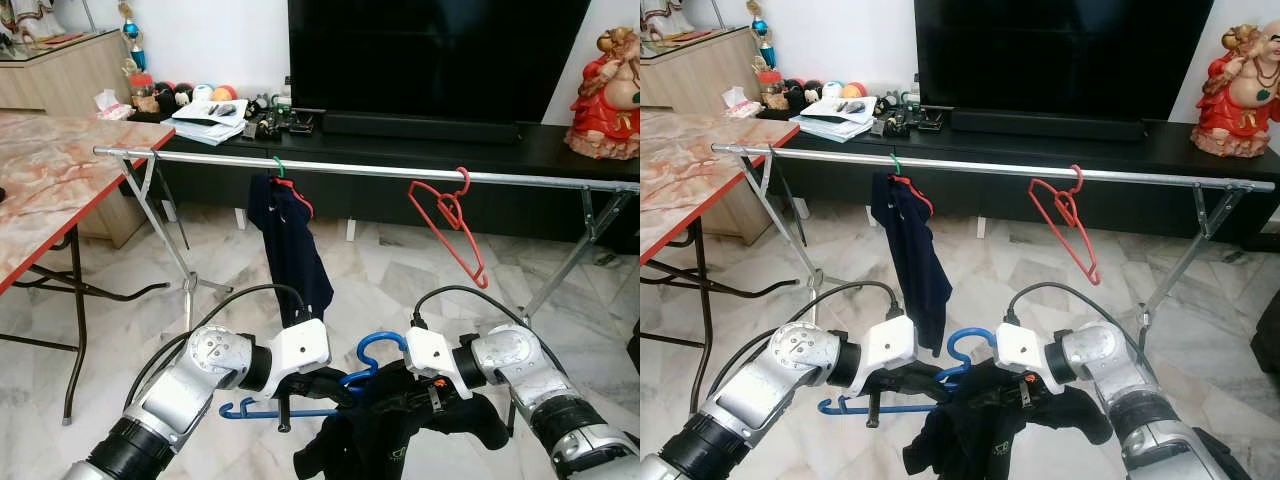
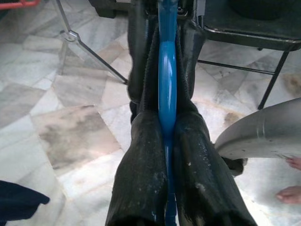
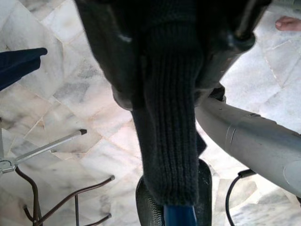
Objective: Hang hanger
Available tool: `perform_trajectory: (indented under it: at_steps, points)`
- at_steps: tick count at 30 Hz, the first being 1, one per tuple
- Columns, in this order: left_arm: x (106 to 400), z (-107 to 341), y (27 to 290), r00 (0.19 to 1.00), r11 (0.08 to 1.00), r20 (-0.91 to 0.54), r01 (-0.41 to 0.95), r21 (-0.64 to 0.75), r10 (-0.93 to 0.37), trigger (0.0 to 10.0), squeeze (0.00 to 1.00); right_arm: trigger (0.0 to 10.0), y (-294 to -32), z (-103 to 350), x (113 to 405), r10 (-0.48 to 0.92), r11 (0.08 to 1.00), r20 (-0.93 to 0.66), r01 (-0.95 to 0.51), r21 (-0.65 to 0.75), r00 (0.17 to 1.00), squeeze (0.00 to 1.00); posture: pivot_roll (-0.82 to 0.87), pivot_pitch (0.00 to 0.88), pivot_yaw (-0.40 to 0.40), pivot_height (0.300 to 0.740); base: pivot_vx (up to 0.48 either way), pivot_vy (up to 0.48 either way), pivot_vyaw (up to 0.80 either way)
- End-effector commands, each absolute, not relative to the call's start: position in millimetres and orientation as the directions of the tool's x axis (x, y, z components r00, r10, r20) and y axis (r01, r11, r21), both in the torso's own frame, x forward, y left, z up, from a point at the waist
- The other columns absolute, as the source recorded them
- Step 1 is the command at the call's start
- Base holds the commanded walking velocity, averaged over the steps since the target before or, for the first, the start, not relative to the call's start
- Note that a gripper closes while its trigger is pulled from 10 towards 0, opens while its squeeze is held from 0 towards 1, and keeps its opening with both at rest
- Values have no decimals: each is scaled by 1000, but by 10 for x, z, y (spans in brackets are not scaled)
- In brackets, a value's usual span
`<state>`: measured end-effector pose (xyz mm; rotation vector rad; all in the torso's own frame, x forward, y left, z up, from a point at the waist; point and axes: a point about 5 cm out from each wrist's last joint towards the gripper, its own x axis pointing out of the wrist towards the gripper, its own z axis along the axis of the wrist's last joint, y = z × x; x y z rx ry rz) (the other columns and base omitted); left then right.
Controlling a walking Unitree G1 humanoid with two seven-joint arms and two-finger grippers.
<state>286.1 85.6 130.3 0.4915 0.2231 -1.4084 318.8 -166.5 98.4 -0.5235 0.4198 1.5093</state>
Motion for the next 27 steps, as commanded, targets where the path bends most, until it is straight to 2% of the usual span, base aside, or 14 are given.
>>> perform_trajectory:
  at_steps: [1,14,25,26,27]
  points:
    - [2932,1496,791,200,94,-363,953,288,-910,10000,0,0,-1612,932,3148,830,-39,-558,-999,-32,-15,0,120,0,9,740,0,0,0]
    - [2982,1473,783,237,121,-366,942,314,-900,10000,0,0,-1639,901,3116,821,-54,-570,-999,-6,-40,0,110,0,8,740,0,0,0]
    - [2989,1459,792,232,116,-375,945,306,-898,10000,0,0,-1633,894,3113,819,-54,-573,-998,-13,-37,0,106,0,13,740,0,0,0]
    - [2989,1454,794,230,115,-376,945,305,-897,10000,784,0,-1634,894,3115,818,-51,-574,-999,-15,-33,0,103,0,16,740,0,0,0]
    - [2989,1450,797,229,114,-378,946,304,-897,10000,1000,0,-1634,893,3116,818,-49,-574,-999,-15,-32,0,103,0,17,740,0,0,0]
